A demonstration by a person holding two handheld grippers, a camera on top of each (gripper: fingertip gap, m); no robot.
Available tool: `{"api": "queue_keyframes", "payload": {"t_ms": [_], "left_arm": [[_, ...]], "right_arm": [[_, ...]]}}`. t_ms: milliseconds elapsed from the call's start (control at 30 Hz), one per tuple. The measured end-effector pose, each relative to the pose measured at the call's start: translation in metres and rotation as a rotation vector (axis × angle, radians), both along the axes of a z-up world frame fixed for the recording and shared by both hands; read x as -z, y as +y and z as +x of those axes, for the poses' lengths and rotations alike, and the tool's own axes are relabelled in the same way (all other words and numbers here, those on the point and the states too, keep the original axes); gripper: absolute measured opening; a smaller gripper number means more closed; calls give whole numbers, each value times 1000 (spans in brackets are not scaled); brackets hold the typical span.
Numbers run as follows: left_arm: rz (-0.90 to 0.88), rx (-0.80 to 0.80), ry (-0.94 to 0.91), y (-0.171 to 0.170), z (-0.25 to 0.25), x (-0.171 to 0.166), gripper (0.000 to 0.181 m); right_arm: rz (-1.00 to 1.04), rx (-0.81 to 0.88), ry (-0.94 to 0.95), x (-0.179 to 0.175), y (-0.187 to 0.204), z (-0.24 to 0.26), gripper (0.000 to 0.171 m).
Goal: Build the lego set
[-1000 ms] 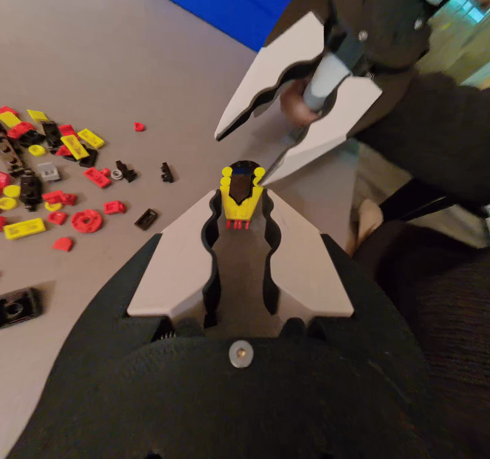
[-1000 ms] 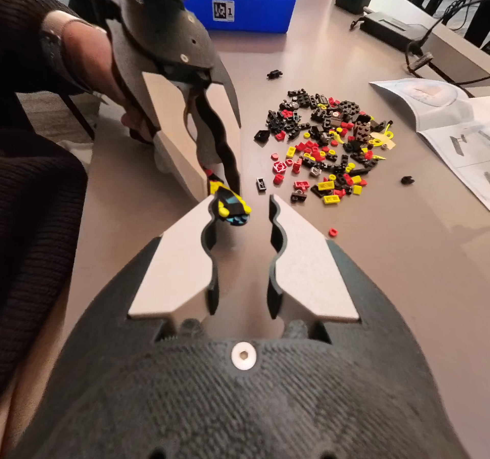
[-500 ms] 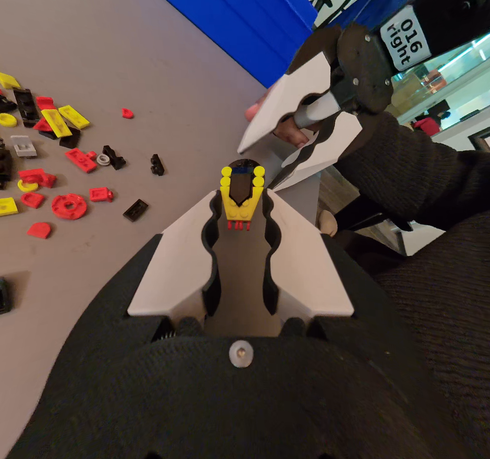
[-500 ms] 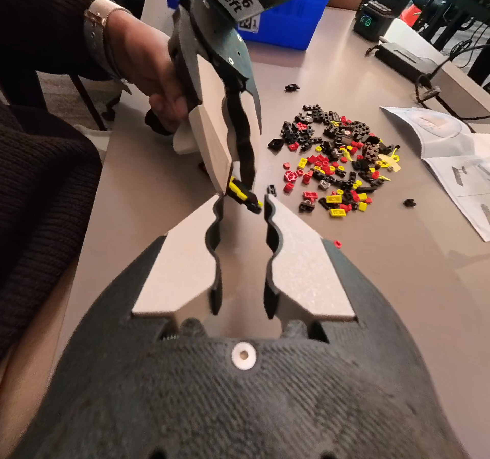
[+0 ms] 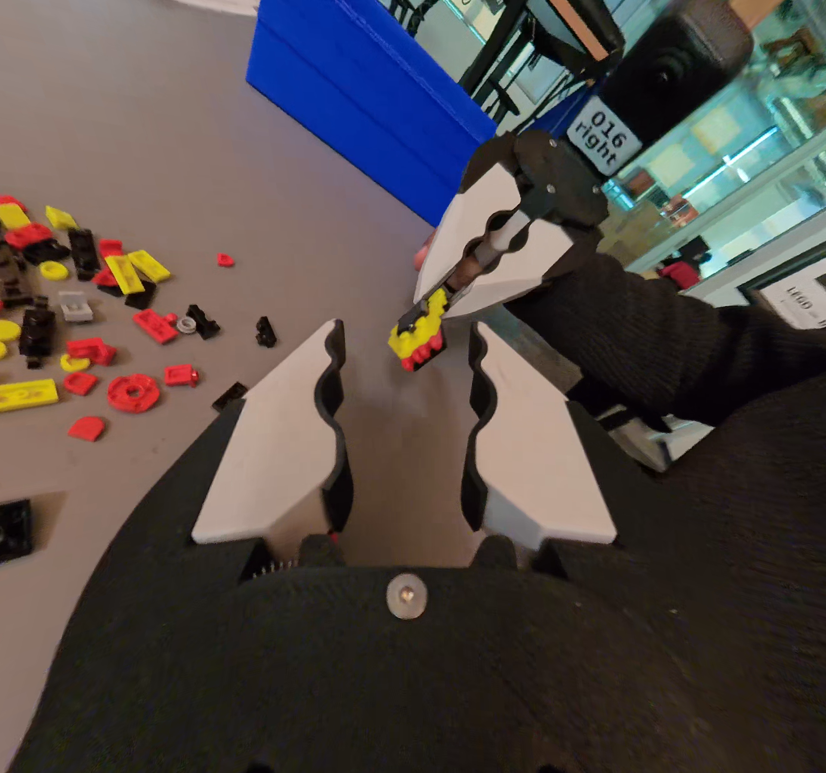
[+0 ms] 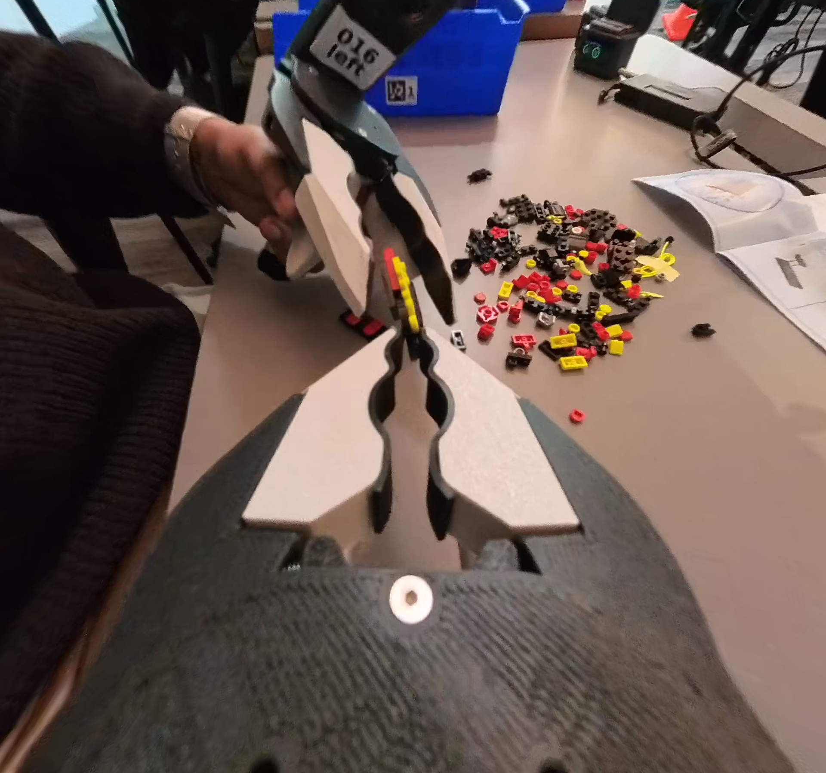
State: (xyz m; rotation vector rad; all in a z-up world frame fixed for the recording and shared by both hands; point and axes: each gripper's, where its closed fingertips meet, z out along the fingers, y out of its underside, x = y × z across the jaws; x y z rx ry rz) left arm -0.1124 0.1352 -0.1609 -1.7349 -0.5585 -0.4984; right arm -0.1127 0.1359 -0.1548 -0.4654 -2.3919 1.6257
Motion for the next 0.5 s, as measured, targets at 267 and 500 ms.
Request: {"api": "queue_keyframes", "payload": {"t_ms": [267, 500], "left_arm": [[99, -46, 360, 2, 7, -33, 13], [181, -15, 293, 0, 10, -46, 12]], "right_arm": [[-255, -33, -152, -30, -4, 5, 4], [-349, -82, -249, -37, -7, 11, 4]]}}
